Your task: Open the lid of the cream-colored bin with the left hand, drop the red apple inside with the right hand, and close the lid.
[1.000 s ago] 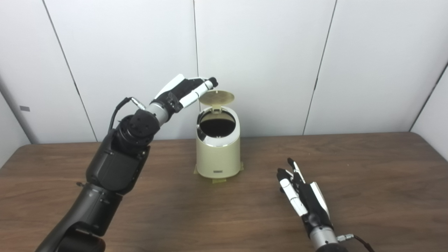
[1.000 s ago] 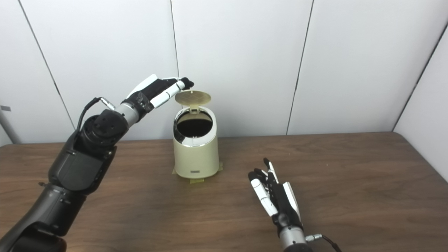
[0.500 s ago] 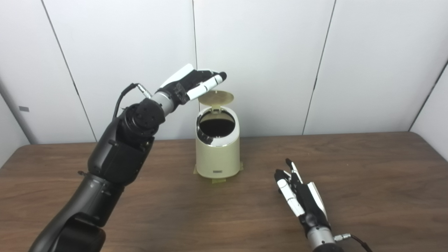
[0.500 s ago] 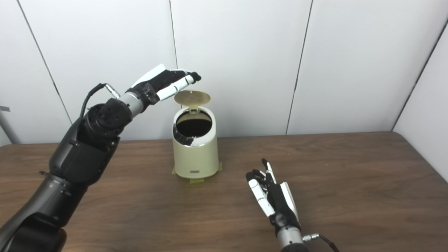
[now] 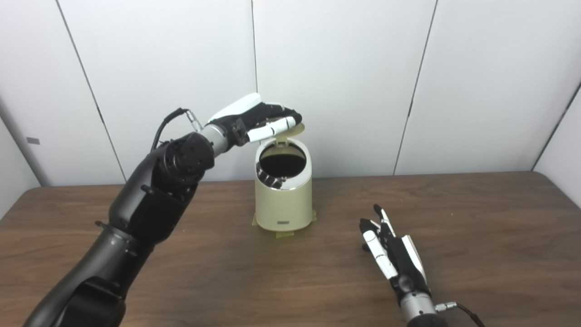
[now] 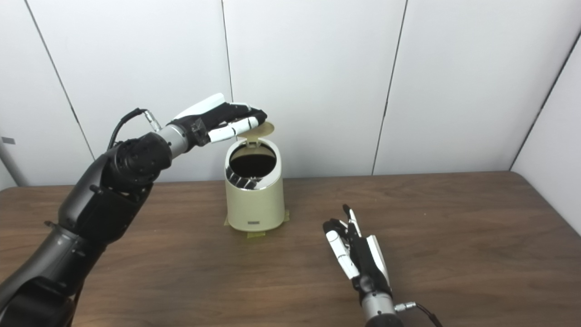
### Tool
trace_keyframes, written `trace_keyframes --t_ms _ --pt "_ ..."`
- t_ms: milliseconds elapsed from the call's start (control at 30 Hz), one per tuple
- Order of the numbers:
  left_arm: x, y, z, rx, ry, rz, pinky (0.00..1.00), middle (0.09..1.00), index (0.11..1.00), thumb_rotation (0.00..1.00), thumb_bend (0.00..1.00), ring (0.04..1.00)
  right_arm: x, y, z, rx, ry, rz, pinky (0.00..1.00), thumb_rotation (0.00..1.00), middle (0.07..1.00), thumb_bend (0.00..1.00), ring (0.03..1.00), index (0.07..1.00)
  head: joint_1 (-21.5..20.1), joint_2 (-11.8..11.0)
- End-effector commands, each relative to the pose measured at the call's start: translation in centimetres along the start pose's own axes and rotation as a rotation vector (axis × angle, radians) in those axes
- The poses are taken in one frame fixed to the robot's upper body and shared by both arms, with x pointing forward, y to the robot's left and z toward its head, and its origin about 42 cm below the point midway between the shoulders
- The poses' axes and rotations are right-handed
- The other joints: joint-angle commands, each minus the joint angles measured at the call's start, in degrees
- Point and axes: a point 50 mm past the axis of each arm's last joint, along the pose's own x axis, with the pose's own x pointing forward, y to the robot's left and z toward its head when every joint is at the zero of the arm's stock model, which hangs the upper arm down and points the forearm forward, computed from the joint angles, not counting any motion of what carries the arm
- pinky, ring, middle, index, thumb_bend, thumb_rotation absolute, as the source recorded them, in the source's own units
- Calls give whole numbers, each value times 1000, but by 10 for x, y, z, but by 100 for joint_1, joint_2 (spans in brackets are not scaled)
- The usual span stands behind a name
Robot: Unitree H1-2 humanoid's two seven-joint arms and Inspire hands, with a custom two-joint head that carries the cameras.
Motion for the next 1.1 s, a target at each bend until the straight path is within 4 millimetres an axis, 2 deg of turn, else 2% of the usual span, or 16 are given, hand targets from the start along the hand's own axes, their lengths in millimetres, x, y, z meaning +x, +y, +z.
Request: trace_keyframes --t_ms 0,100,200,333,500,567,733,867,900,1000,1067 --pt "0 31 17 47 -23 45 930 871 854 1000 547 915 9 -4 12 0 -53 -19 767 982 872 498 860 1000 1 -5" --pt "-2 30 17 37 -27 11 966 886 875 1000 542 942 10 -4 12 1 -51 -22 775 979 867 500 854 1000 -7 -35" --pt "-4 29 16 42 -42 -4 933 885 877 1000 528 926 10 -5 11 8 -50 -22 785 973 870 504 859 1000 -10 -50" --pt "-7 23 15 92 -22 -31 887 874 870 1000 562 907 11 -6 10 -1 -41 -31 783 978 867 498 861 1000 14 -101" --pt "-9 20 18 93 -22 -68 877 901 885 1000 549 927 11 -7 10 -12 -34 -36 785 978 864 497 860 1000 3 -92" --pt "-9 18 18 81 -26 -85 904 930 905 1000 548 945 11 -7 10 -14 -30 -38 790 983 864 508 861 1000 2 -88" --pt "-17 14 22 88 6 -117 909 960 930 1000 566 967 12 -7 9 -18 -28 -39 790 983 864 504 861 1000 -28 -59" --pt "-27 6 28 210 62 -97 826 934 930 1000 606 919 12 -7 7 -25 -24 -42 783 978 861 503 858 1000 -54 -42" --pt "-29 4 29 243 73 -96 837 927 915 1000 604 919 12 -8 7 -27 -24 -43 792 974 861 505 859 1000 -53 -43" --pt "-34 -2 30 336 90 -115 961 937 916 1000 609 957 12 -8 7 -30 -24 -44 784 975 860 504 856 1000 -64 -27" --pt "-36 -5 29 378 96 -126 992 943 915 1000 617 978 12 -8 6 -30 -23 -45 774 975 859 503 855 1000 -66 -25"
